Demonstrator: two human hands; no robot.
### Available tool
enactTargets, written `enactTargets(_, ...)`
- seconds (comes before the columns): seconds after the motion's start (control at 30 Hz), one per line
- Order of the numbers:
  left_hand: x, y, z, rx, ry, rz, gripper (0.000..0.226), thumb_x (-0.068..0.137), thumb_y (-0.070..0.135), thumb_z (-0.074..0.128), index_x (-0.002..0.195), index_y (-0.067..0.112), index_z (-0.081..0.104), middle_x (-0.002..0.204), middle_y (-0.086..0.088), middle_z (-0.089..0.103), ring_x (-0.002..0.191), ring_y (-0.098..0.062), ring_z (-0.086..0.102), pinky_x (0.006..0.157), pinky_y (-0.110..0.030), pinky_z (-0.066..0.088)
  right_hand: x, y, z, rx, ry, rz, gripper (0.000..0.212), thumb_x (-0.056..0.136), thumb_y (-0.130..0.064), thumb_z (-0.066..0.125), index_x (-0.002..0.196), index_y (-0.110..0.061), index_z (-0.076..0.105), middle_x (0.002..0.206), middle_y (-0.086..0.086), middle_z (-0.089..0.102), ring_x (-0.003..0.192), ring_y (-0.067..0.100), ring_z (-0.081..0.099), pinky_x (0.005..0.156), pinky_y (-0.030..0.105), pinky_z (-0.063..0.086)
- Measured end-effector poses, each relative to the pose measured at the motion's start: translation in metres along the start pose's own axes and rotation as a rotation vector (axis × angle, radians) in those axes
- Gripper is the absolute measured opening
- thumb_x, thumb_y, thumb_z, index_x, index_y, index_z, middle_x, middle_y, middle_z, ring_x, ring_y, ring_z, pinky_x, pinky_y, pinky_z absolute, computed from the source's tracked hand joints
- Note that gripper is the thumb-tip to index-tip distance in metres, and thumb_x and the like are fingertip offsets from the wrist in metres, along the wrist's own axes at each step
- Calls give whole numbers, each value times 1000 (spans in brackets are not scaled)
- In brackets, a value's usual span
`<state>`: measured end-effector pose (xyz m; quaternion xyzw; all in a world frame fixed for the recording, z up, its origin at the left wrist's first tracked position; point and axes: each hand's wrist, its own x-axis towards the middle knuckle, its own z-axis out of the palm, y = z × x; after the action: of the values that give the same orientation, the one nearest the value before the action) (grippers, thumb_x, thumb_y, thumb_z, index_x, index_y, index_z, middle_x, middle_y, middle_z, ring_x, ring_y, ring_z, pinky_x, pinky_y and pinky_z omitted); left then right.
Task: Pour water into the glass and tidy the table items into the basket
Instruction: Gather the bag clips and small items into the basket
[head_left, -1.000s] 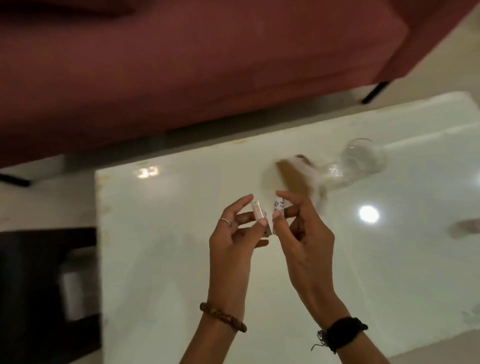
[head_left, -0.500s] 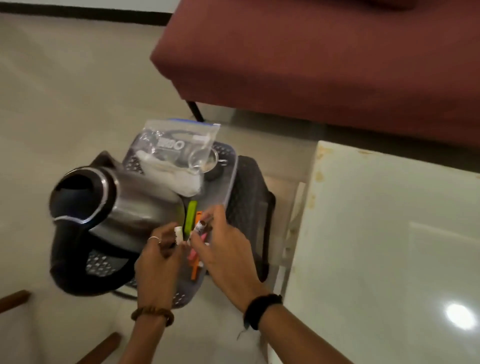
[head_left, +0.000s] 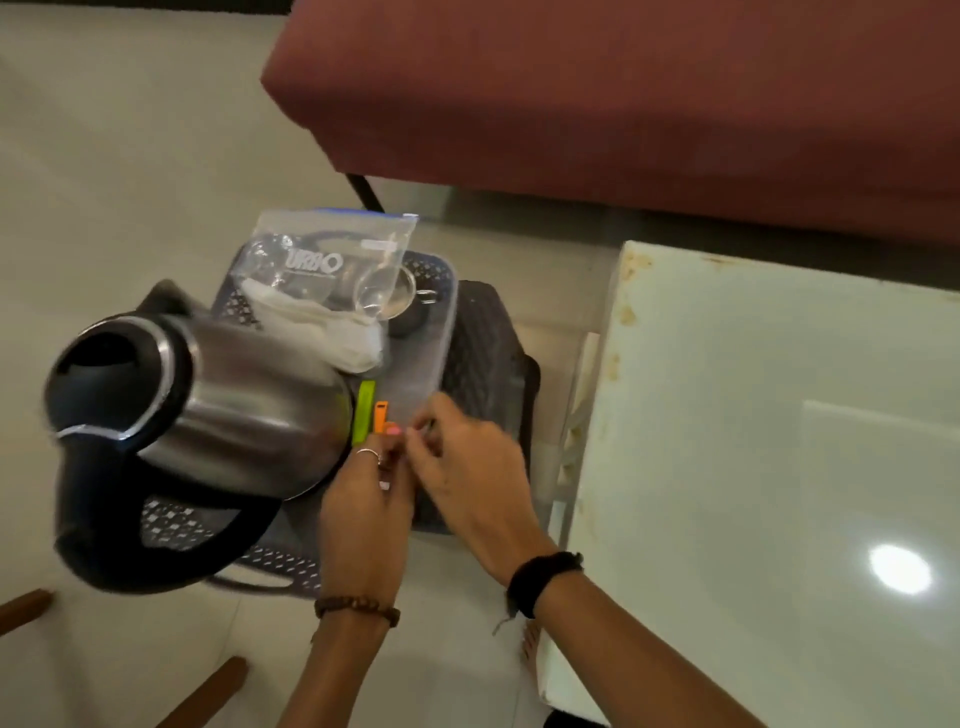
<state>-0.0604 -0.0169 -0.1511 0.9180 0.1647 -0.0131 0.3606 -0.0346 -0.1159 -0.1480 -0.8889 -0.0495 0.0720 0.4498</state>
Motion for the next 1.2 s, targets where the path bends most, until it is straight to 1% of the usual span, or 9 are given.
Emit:
enactTargets(0.13, -33, 73, 50, -134, -122, 133, 20, 86, 16, 57, 80, 35, 52, 71, 14, 58, 73, 8, 55, 61, -1, 40, -36, 69, -77, 206, 223, 228, 6, 92, -31, 53, 87, -28, 51, 64, -8, 60, 55, 4, 57, 50, 12, 43)
enactTargets(0.23, -77, 137, 119, -215, -353, 179, 27, 87, 17, 57, 76, 41, 48, 76, 19, 58, 73, 9, 57, 63, 3, 39, -88, 139, -148, 246, 407, 387, 6, 89, -30, 57, 85, -32, 53, 56, -5, 63, 48, 6, 55, 47, 17, 39)
enactTargets(0.33, -129, 198, 192, -225, -586, 294, 26, 88, 15, 56, 76, 38, 51, 78, 21, 60, 79, 9, 56, 63, 0, 40, -151, 203, -213, 231, 594, 522, 6, 89, -31, 58, 84, -32, 55, 54, -7, 63, 43, 7, 51, 44, 18, 35)
enactTargets(0.5, -245, 293, 311, -183, -949, 438, 9, 89, 19, 53, 87, 27, 56, 77, 20, 60, 79, 10, 56, 62, -3, 41, -272, 297, -315, 209, 928, 747, 11, 88, -24, 59, 82, -32, 56, 53, -7, 63, 52, 6, 61, 46, 20, 40)
enactTargets(0.63, -335, 349, 394, -93, -1138, 586, 11, 89, 21, 52, 95, 30, 54, 89, 19, 60, 84, 5, 57, 74, -10, 47, -362, 360, -375, 185, 1116, 888, 6, 89, -23, 58, 85, -27, 57, 58, -8, 64, 58, 1, 62, 51, 15, 43)
enactTargets(0.87, -433, 421, 517, 59, -1206, 900, 33, 87, 15, 56, 119, 24, 52, 120, 8, 55, 110, -9, 49, 92, -20, 41, -475, 452, -444, 169, 1300, 1176, 6, 90, -28, 54, 89, -23, 55, 79, -8, 65, 61, 8, 59, 50, 20, 37)
enactTargets(1.03, -469, 454, 578, 227, -1214, 1197, 58, 86, 7, 58, 136, 29, 37, 150, 3, 27, 134, -15, 27, 105, -27, 31, -519, 503, -457, 187, 1336, 1319, 13, 89, -26, 57, 98, -16, 54, 94, -1, 61, 75, 13, 55, 62, 25, 38)
enactTargets(1.1, -474, 459, 592, 320, -1207, 1243, 55, 86, 5, 55, 134, 28, 39, 149, 1, 29, 133, -17, 29, 103, -30, 35, -527, 516, -458, 197, 1306, 1374, 22, 89, -28, 59, 102, -12, 52, 99, 2, 55, 78, 15, 51, 64, 27, 37)
enactTargets(1.2, -476, 458, 601, 377, -1175, 1280, 30, 90, 7, 48, 117, 19, 55, 126, 0, 53, 113, -16, 48, 86, -29, 45, -528, 526, -458, 184, 1293, 1404, 27, 87, -28, 62, 104, -10, 50, 101, 3, 51, 78, 16, 49, 65, 28, 37)
